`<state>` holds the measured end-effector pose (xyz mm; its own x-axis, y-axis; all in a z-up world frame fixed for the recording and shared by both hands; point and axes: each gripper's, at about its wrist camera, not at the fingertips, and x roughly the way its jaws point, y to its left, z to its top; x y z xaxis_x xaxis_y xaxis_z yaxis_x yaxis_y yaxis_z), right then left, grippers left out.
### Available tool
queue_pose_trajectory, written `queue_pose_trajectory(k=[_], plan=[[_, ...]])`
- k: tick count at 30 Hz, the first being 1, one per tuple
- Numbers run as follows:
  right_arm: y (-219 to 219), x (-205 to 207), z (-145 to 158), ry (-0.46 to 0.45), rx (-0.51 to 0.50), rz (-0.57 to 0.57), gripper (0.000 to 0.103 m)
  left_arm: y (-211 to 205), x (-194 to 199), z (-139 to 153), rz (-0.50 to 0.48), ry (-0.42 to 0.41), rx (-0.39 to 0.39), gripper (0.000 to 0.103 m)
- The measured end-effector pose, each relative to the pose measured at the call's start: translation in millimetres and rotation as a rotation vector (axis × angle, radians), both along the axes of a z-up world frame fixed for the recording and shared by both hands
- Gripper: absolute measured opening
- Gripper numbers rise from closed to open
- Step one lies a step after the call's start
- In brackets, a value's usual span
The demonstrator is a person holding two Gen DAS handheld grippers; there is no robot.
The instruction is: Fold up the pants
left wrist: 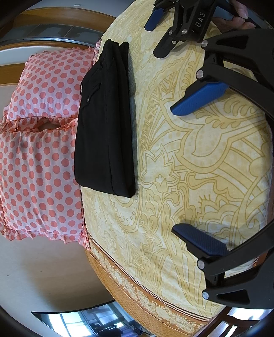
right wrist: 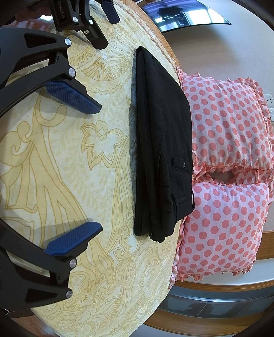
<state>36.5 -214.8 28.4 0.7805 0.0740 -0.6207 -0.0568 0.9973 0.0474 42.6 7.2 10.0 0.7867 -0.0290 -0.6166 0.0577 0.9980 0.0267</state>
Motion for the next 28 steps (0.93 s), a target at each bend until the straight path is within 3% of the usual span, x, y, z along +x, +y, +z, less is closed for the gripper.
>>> queue_pose_trajectory(k=[28], plan=[[0.2, -0.2, -0.5, -0.001, 0.000, 0.000, 0.102, -2.7, 0.9, -0.9, -0.004, 0.010, -0.002, 0.101]])
